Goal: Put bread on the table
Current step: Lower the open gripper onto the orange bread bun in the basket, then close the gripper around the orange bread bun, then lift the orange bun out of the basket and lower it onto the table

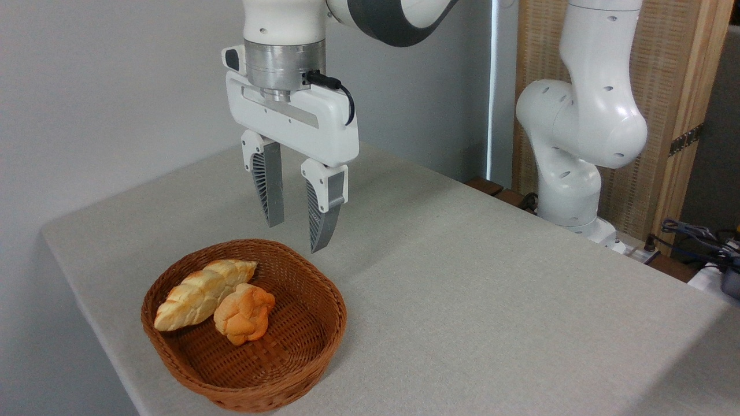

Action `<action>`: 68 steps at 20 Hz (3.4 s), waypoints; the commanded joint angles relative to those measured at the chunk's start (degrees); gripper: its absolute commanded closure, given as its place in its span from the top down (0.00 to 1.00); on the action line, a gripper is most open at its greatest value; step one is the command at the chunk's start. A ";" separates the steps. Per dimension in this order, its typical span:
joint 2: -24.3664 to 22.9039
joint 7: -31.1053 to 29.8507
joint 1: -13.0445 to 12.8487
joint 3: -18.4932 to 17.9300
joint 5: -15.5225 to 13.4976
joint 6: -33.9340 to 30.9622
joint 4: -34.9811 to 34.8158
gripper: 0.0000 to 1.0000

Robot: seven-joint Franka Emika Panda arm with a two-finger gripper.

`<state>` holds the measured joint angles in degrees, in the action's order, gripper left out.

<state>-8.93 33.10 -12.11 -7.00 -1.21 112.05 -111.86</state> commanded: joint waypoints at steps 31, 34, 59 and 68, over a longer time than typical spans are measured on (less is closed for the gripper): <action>10.68 0.30 -2.47 0.14 -0.46 21.27 -2.75 1.00; 12.70 0.30 -3.62 0.14 -0.46 21.98 -2.66 1.00; 6.75 2.24 -3.09 -0.11 -0.46 17.78 -2.75 0.32; -3.28 2.50 -3.18 -1.61 -0.82 -4.19 -5.55 0.37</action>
<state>-8.92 34.12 -15.03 -7.60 -1.20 112.53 -114.63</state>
